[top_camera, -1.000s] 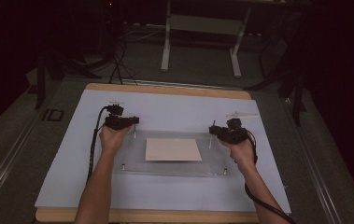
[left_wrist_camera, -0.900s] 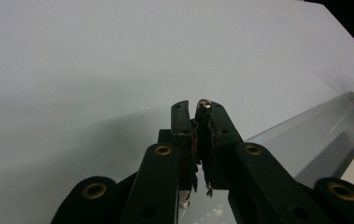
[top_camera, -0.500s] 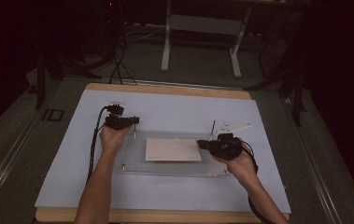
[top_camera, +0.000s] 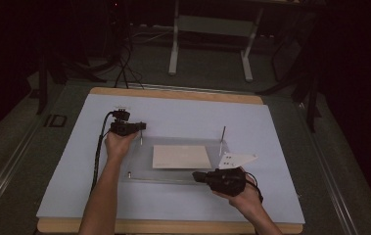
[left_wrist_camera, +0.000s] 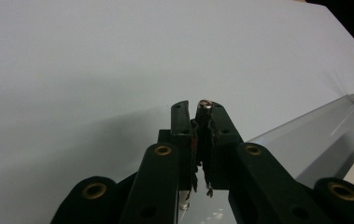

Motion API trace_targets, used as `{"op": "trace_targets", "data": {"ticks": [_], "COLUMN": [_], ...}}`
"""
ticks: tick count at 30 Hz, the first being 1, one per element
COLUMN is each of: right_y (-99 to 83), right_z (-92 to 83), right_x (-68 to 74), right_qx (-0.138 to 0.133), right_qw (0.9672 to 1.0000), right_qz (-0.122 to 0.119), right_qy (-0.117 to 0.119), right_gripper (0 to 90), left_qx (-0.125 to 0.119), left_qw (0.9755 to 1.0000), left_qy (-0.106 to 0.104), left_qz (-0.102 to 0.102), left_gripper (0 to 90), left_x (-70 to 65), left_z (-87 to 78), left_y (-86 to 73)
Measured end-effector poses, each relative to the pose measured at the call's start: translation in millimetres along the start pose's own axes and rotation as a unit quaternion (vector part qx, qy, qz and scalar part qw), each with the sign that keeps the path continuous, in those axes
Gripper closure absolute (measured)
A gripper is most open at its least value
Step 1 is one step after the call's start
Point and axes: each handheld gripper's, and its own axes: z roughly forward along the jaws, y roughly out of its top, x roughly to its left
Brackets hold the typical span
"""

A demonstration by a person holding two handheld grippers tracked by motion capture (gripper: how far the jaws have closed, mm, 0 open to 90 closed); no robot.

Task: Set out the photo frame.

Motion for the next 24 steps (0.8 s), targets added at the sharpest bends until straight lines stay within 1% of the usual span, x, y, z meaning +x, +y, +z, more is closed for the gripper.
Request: {"op": "trace_targets", "data": {"ticks": [1,2,3,4,5,7,10,11,12,13,14,15,16,17,19,20,21,24], "right_y": [-2.7,-4.9,-6.8,-6.8,-10.7,-14.4,-20.6,-22.9,-24.9,-24.9,-26.7,-29.0,-29.1,-28.8,-28.7,-28.5,-27.7,-26.9], "right_z": [0.9,1.7,2.5,2.5,4.5,7.0,11.3,13.3,15.0,15.0,17.2,18.7,19.6,20.0,20.5,21.1,21.6,21.2], "right_x": [2.6,3.8,5.9,5.9,11.2,15.6,18.7,18.8,19.6,19.6,21.2,21.8,22.6,22.4,22.4,22.7,23.0,22.5], "right_qx": [-0.006,-0.007,-0.008,-0.008,-0.008,-0.002,0.000,0.001,0.006,0.006,0.009,0.000,-0.002,-0.006,-0.010,-0.013,-0.018,-0.023], "right_qw": [1.0000,1.0000,0.9999,0.9999,1.0000,1.0000,1.0000,1.0000,0.9996,0.9996,0.9987,0.9982,0.9973,0.9969,0.9967,0.9963,0.9956,0.9955], "right_qz": [-0.002,0.004,0.007,0.007,0.000,-0.002,0.002,0.003,0.000,0.000,-0.005,-0.003,-0.003,-0.004,-0.002,-0.004,-0.004,-0.003], "right_qy": [-0.001,0.004,0.001,0.001,-0.003,-0.001,-0.004,-0.009,-0.028,-0.028,-0.050,-0.061,-0.073,-0.078,-0.080,-0.085,-0.092,-0.092], "right_gripper": [90.0,90.0,90.0,90.0,90.0,90.0,90.0,90.0,90.0,90.0,90.0,90.0,90.0,90.0,90.0,90.0,90.0,90.0], "left_qx": [0.000,0.001,0.001,0.001,0.001,0.000,0.000,0.001,0.003,0.003,0.003,0.004,0.004,0.004,0.004,0.003,0.002,0.002], "left_qw": [1.0000,1.0000,1.0000,1.0000,1.0000,1.0000,1.0000,1.0000,1.0000,1.0000,1.0000,1.0000,1.0000,1.0000,1.0000,1.0000,1.0000,1.0000], "left_qy": [0.000,0.000,0.000,0.000,0.000,0.000,-0.001,0.000,0.000,0.000,-0.001,-0.002,-0.002,-0.002,-0.001,-0.004,-0.004,-0.003], "left_qz": [0.000,0.002,0.003,0.003,0.003,-0.001,-0.004,-0.003,-0.002,-0.002,0.000,0.001,0.002,0.001,0.001,-0.003,-0.001,0.001], "left_gripper": [84.2,84.2,84.2,84.2,84.3,84.3,84.3,84.3,84.4,84.4,84.4,84.4,84.3,84.3,84.3,84.3,83.9,83.9], "left_x": [-0.3,-0.4,-0.4,-0.4,-0.2,0.2,0.7,0.7,0.7,0.7,0.7,0.9,0.8,0.7,0.6,1.2,1.2,0.7], "left_z": [0.0,-0.1,-0.3,-0.3,0.1,0.5,1.2,1.4,1.4,1.4,1.5,1.3,1.2,1.1,1.2,1.1,1.1,1.3], "left_y": [0.0,0.0,0.0,0.0,0.4,0.5,0.7,1.1,1.5,1.5,1.8,1.7,1.7,1.7,1.8,1.6,1.4,1.5]}}
